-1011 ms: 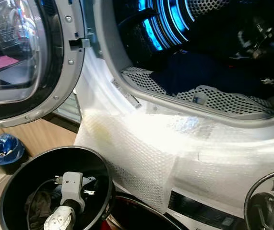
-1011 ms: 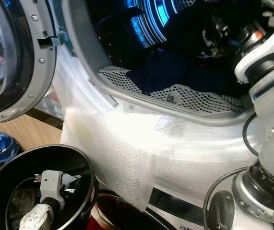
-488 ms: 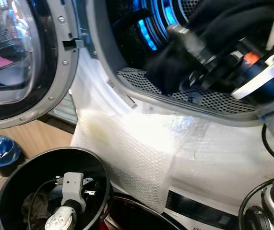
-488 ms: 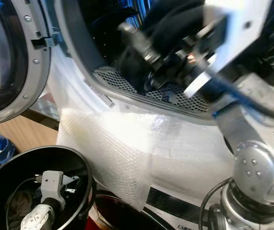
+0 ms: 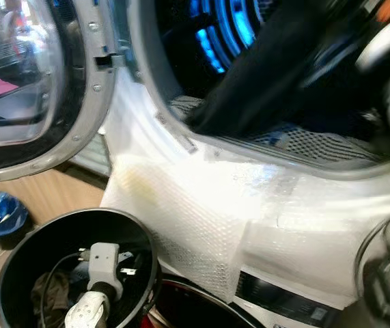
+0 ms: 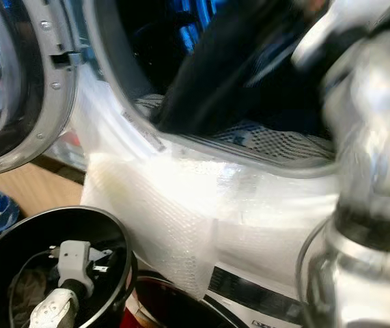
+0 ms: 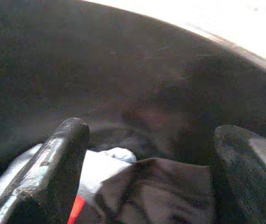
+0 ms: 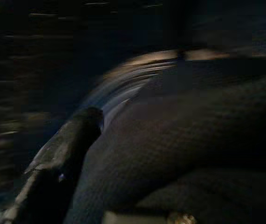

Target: Clothes washing

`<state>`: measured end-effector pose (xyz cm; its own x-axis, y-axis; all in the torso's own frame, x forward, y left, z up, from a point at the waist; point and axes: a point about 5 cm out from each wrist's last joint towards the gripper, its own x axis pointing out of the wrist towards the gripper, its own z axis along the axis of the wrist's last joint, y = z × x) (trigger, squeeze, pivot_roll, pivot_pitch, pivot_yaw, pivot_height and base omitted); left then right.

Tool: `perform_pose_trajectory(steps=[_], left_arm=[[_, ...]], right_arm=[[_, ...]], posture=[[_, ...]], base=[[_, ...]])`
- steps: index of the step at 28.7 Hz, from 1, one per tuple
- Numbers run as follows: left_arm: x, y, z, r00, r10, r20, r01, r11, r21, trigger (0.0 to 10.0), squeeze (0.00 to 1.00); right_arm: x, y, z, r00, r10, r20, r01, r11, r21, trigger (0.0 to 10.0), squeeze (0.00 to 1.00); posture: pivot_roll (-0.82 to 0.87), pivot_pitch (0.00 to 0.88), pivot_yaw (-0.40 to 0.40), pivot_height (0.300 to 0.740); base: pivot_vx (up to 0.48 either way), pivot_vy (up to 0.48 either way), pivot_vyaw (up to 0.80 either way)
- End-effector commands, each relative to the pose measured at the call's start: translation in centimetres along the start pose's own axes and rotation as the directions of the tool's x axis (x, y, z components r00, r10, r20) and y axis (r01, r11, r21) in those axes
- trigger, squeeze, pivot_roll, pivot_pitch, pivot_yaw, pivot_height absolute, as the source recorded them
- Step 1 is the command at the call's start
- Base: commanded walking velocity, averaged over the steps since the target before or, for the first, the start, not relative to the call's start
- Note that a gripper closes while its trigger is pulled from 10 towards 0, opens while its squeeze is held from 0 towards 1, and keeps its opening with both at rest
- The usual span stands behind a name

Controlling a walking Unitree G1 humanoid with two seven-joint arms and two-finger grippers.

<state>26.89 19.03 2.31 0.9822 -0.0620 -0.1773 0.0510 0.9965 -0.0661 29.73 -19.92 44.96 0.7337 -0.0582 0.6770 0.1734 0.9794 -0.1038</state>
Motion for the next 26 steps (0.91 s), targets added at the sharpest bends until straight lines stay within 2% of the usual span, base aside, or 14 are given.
perform_pose_trajectory(steps=[1,4,10,12,13,14,16,19,21,23,26], left_arm=[[-0.3,-0.2,-0.5,1.000,0.000,-0.018,0.001,1.000,0.005,10.0,0.00],[-0.4,-0.1,-0.5,1.000,0.007,-0.013,-0.007,1.000,0.003,10.0,0.00],[-0.3,-0.3,-0.6,1.000,-0.006,-0.015,0.006,1.000,0.006,10.0,0.00],[-0.2,-0.4,-0.5,1.000,-0.008,-0.016,0.008,1.000,0.004,10.0,0.00],[-0.2,-0.4,-0.5,1.000,-0.008,-0.016,0.008,1.000,0.004,10.0,0.00],[-0.2,-0.5,-0.5,1.000,-0.010,-0.016,0.010,1.000,0.002,10.0,0.00],[-0.2,-0.6,-0.5,1.000,-0.012,-0.017,0.013,1.000,0.001,10.0,0.00],[-0.2,-0.7,-0.6,1.000,-0.019,-0.020,0.019,1.000,0.001,10.0,0.00],[-0.1,-0.8,-0.6,0.999,-0.024,-0.023,0.024,1.000,0.001,10.0,0.00],[-0.1,-0.9,-0.6,0.999,-0.027,-0.025,0.028,1.000,0.003,10.0,0.00],[-0.1,-1.0,-0.5,0.999,-0.030,-0.024,0.030,1.000,0.003,10.0,0.00]], right_arm=[[-0.1,-0.7,-0.1,0.998,-0.057,0.003,0.057,0.998,-0.025,10.0,0.00],[-1.0,0.3,-1.7,0.997,0.032,-0.067,-0.034,0.999,-0.028,10.0,0.00],[-1.8,4.4,-4.3,0.964,0.192,-0.183,-0.178,0.980,0.090,10.0,0.00],[-2.7,7.6,-5.5,0.920,0.315,-0.234,-0.275,0.943,0.190,10.0,0.00],[-2.7,7.6,-5.5,0.920,0.315,-0.234,-0.275,0.943,0.190,10.0,0.00],[-3.5,9.9,-6.2,0.878,0.396,-0.269,-0.336,0.910,0.244,10.0,0.00],[-3.9,10.9,-6.6,0.855,0.432,-0.287,-0.362,0.893,0.266,10.0,0.00],[-4.2,12.4,-8.0,0.830,0.431,-0.354,-0.333,0.892,0.305,10.0,0.00],[-4.4,12.9,-9.6,0.806,0.387,-0.448,-0.270,0.914,0.304,10.0,0.00],[-4.5,13.0,-10.6,0.791,0.354,-0.498,-0.231,0.928,0.293,10.0,0.00],[-4.8,11.8,-12.0,0.773,0.255,-0.581,-0.106,0.955,0.277,10.0,0.00]], posture=[[-0.14,0.062,-0.060,0.740],[-0.14,0.065,-0.059,0.740],[-0.14,0.065,-0.056,0.740],[-0.14,0.062,-0.059,0.740],[-0.14,0.062,-0.059,0.740],[-0.14,0.062,-0.061,0.740],[-0.13,0.062,-0.059,0.740],[-0.13,0.062,-0.058,0.740],[-0.13,0.061,-0.056,0.740],[-0.13,0.061,-0.057,0.740],[-0.13,0.061,-0.056,0.740]], base=[[0.000,0.000,0.00],[0.000,0.000,0.00],[0.000,0.000,0.00],[0.000,0.000,0.00],[0.000,0.000,0.00],[0.000,0.000,0.00],[0.000,0.000,0.00],[0.000,0.000,0.00],[0.000,0.000,0.00],[0.000,0.000,0.00],[0.000,0.000,0.00]])
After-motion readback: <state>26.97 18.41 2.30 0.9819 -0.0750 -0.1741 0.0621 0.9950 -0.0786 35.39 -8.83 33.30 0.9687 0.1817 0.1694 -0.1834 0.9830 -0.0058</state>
